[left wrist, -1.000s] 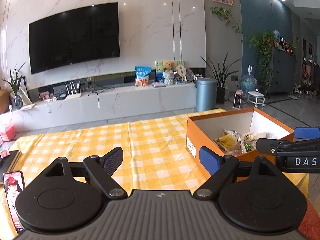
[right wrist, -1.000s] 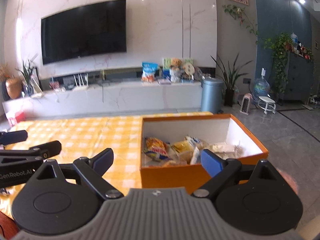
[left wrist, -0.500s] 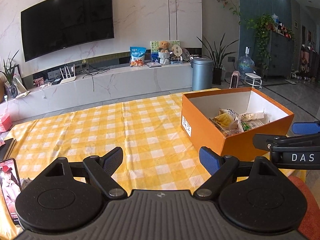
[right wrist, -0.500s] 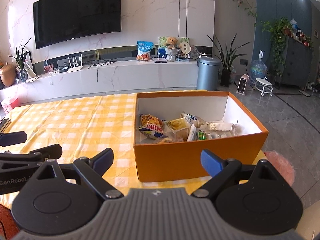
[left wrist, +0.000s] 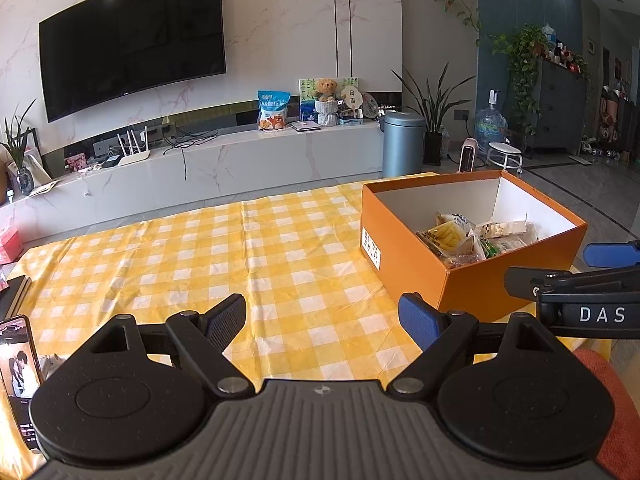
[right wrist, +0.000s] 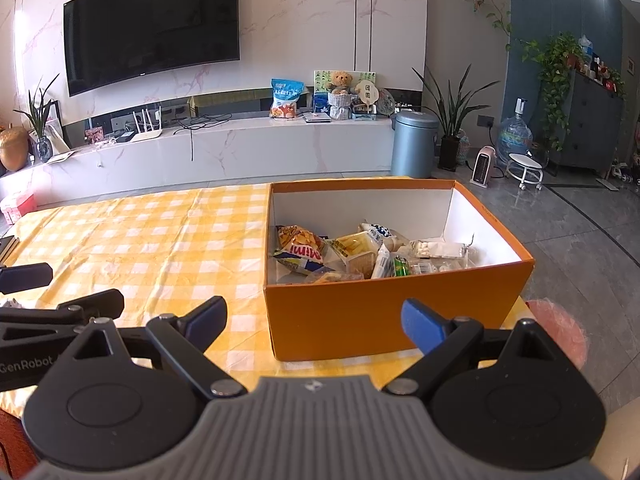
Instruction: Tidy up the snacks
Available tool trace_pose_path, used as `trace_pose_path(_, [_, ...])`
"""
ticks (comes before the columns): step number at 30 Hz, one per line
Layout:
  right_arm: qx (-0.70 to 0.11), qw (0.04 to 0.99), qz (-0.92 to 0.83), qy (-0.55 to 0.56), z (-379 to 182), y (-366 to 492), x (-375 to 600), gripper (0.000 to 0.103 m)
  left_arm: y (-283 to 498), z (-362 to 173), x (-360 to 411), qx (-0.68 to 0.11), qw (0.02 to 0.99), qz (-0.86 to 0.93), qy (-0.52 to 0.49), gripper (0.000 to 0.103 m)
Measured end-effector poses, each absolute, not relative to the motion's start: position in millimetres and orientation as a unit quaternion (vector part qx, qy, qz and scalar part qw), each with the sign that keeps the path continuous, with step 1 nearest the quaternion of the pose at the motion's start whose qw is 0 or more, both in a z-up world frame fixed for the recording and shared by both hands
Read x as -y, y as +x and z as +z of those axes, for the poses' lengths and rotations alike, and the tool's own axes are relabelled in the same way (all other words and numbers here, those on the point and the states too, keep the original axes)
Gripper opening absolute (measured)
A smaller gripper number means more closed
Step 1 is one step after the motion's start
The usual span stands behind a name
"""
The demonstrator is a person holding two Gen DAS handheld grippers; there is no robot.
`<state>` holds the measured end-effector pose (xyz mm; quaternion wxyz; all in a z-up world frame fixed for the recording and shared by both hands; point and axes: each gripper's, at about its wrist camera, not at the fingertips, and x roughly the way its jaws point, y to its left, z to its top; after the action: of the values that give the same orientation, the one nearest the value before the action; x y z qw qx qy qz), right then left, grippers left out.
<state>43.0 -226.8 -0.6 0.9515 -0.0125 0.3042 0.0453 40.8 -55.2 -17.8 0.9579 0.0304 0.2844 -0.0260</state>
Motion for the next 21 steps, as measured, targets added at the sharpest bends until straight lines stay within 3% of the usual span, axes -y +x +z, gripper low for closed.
trace_pose_path(21, [-0.308, 0.95, 0.047, -0.014, -5.0, 42.5, 225.1, 0.092, 44.2, -21.4, 56.0, -0.3, 0.953, -0.026, 0.026, 0.101])
